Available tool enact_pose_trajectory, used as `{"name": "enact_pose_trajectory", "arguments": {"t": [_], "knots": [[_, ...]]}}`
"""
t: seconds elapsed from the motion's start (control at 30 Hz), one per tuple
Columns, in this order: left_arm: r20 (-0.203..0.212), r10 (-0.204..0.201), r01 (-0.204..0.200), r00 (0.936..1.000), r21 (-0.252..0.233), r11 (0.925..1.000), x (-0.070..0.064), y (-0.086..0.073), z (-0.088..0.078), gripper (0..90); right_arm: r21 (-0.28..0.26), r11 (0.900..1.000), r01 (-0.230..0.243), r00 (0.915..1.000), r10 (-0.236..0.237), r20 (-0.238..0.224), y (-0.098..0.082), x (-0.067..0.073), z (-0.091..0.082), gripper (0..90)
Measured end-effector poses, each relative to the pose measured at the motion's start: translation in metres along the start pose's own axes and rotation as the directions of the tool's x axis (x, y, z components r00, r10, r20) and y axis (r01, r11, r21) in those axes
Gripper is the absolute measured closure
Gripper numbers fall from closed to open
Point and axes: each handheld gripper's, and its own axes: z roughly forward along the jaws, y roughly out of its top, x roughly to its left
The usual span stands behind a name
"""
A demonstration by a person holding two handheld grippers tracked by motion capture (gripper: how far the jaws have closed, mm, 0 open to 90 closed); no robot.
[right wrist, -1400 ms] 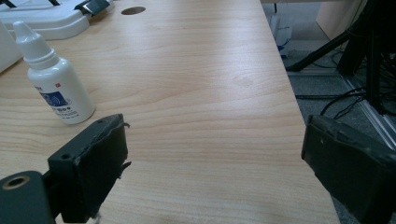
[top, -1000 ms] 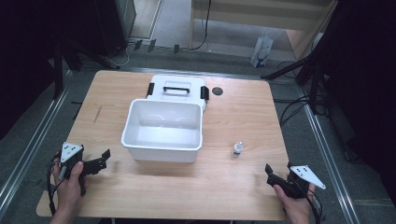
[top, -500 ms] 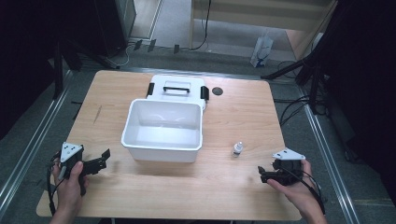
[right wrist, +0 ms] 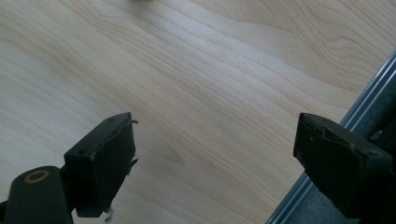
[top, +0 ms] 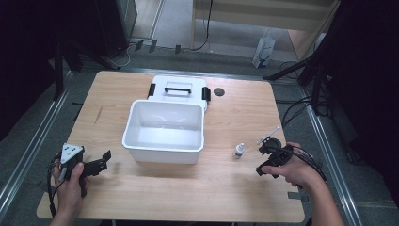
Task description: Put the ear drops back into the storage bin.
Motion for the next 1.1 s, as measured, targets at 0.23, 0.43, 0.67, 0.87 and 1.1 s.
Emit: {"name": "enact_pose_trajectory", "arguments": {"t": [0.23,0.43,0.67,0.87,1.1], "knots": [[0.001,0.001,-0.001,1.0000,0.004,1.0000,0.000,0.000,0.000,0.0,0.096,0.994,0.043,0.9990,-0.044,0.005,0.030,0.003,-0.007,17.2],[0.001,-0.001,0.001,1.0000,0.003,1.0000,0.000,0.000,0.000,0.0,0.107,0.993,0.041,0.9992,-0.040,-0.008,0.049,0.003,-0.011,27.3],[0.003,0.000,-0.001,1.0000,0.006,1.0000,0.000,0.000,0.000,0.0,0.062,0.996,0.057,0.9982,-0.056,-0.019,0.067,0.013,-0.012,46.4],[0.005,-0.002,0.002,1.0000,0.007,1.0000,0.000,0.000,0.001,0.0,0.032,0.997,0.064,0.9976,-0.063,-0.028,0.075,0.017,-0.013,50.5],[0.007,-0.004,0.004,1.0000,0.009,0.9999,0.001,0.000,0.001,0.0,0.038,0.997,0.073,0.9945,-0.070,-0.078,0.085,0.018,-0.011,56.0]]}}
